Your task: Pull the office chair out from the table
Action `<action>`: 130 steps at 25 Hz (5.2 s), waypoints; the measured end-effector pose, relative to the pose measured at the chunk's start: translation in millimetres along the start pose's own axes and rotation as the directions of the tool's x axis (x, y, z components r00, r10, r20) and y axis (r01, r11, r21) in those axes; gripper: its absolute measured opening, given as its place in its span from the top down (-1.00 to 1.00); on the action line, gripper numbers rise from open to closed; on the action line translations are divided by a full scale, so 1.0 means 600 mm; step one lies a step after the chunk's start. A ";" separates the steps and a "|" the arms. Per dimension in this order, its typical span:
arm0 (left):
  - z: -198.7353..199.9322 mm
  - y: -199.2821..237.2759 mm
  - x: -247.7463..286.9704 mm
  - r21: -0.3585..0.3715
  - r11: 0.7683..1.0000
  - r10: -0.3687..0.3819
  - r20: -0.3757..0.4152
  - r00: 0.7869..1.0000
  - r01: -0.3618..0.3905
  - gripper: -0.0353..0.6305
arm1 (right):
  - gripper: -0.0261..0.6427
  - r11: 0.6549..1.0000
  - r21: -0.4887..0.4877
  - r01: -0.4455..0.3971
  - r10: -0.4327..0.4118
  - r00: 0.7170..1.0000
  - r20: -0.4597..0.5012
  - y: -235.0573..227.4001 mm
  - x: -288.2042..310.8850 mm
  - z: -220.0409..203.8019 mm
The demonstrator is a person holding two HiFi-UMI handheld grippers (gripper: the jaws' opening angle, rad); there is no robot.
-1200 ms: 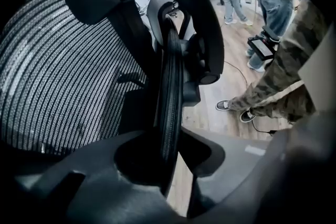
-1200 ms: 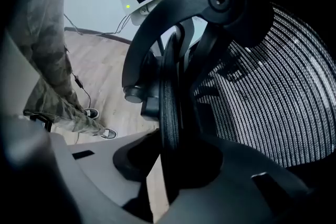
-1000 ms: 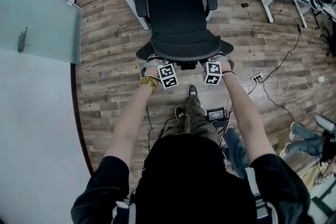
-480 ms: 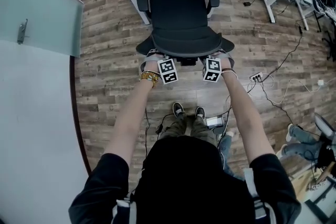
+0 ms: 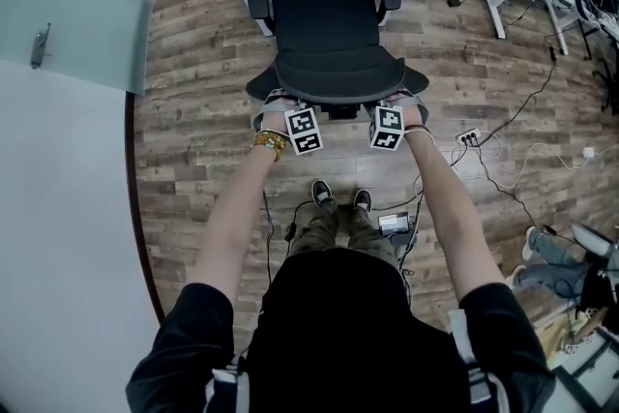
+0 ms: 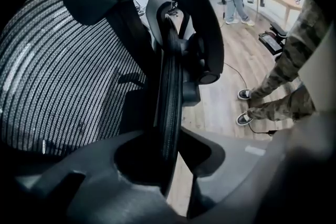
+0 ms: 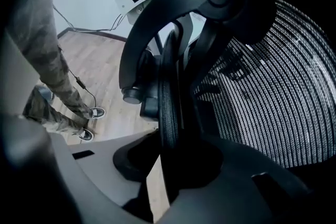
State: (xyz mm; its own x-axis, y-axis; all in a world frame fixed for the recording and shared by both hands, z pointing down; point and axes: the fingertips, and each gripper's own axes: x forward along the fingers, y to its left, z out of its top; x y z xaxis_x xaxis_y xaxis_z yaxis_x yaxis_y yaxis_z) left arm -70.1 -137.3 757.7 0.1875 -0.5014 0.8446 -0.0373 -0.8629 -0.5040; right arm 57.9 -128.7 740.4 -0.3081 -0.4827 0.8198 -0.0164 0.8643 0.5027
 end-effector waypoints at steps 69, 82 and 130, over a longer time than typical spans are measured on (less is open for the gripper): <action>0.063 -0.182 -0.092 -0.049 0.999 0.009 -0.042 0.999 -0.011 0.56 | 0.67 0.997 -0.072 0.018 -0.015 0.999 0.046 0.167 -0.110 -0.026; 0.078 -0.220 -0.120 -0.066 0.997 0.024 -0.055 0.998 -0.028 0.56 | 0.67 0.996 -0.089 0.010 -0.007 0.999 0.041 0.202 -0.140 -0.029; 0.110 -0.446 -0.256 -0.023 0.999 0.033 -0.033 0.999 -0.034 0.55 | 0.67 0.999 -0.048 0.022 -0.021 1.000 0.019 0.439 -0.283 0.001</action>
State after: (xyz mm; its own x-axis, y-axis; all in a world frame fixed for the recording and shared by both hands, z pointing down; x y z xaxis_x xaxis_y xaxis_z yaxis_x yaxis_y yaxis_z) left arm -24.2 174.9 751.0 0.1534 -0.5319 0.8328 -0.0667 -0.8464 -0.5283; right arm 105.1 180.8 733.5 -0.3261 -0.4982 0.8034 0.0227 0.8455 0.5336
